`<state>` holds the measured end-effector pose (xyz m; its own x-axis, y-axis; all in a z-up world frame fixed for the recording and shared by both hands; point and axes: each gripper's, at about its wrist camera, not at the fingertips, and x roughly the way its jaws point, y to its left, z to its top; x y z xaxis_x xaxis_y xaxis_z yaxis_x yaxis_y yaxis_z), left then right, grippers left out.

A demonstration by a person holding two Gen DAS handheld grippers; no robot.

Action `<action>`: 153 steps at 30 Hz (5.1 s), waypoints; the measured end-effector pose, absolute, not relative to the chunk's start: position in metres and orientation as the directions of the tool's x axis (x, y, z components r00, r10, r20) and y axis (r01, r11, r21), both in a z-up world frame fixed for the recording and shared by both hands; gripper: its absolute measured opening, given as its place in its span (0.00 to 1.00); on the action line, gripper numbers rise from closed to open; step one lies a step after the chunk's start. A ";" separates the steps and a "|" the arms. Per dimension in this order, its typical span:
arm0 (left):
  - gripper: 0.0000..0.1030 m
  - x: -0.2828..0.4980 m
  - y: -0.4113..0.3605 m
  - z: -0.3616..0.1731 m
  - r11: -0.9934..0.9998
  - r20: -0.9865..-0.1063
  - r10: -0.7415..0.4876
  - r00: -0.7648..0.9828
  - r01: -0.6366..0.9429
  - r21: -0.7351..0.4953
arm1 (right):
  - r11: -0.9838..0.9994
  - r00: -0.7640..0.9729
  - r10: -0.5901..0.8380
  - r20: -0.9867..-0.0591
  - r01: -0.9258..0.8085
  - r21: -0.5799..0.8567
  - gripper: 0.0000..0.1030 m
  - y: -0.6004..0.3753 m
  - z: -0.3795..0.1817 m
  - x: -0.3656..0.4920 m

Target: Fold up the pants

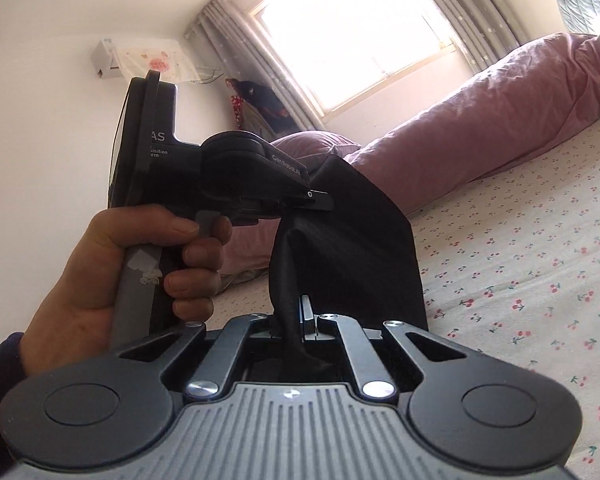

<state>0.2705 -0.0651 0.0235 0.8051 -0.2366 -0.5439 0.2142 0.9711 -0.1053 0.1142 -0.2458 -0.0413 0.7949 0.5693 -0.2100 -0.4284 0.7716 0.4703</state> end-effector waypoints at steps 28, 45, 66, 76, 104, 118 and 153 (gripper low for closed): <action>0.02 0.254 0.065 -0.095 0.990 -0.622 -0.118 0.774 0.041 -0.137 | 0.793 0.645 0.548 -0.533 -0.603 0.087 0.34 -0.085 -0.115 0.089; 0.02 0.249 0.090 -0.078 0.967 -0.576 -0.164 0.801 0.017 -0.252 | 0.749 0.577 0.638 -0.510 -0.618 0.238 0.30 -0.103 -0.108 0.102; 0.04 0.268 0.128 -0.102 0.964 -0.674 -0.145 0.724 -0.051 -0.262 | 0.743 0.507 0.656 -0.559 -0.566 0.358 0.59 -0.135 -0.103 0.115; 0.10 0.265 0.142 -0.101 0.930 -0.661 -0.185 0.727 -0.089 -0.357 | 0.781 0.525 0.615 -0.588 -0.504 0.368 0.63 -0.142 -0.106 0.126; 0.23 0.211 0.131 -0.096 0.924 -0.666 -0.272 0.695 -0.004 -0.382 | 0.853 0.618 0.483 -0.620 -0.492 0.174 0.71 -0.158 -0.113 0.162; 0.21 0.234 0.153 -0.109 0.884 -0.647 -0.326 0.689 -0.019 -0.466 | 0.843 0.633 0.536 -0.559 -0.441 0.309 0.61 -0.175 -0.098 0.202; 0.04 0.321 0.163 -0.116 0.916 -0.583 -0.211 0.784 -0.050 -0.398 | 0.850 0.617 0.498 -0.610 -0.488 0.200 0.54 -0.108 -0.104 0.141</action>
<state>0.3206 0.1628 -0.1159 0.7844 -0.2109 -0.5834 -0.0499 0.9159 -0.3982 0.1409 -0.1077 -0.1044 0.6169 0.4975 -0.6099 -0.4880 0.8497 0.1996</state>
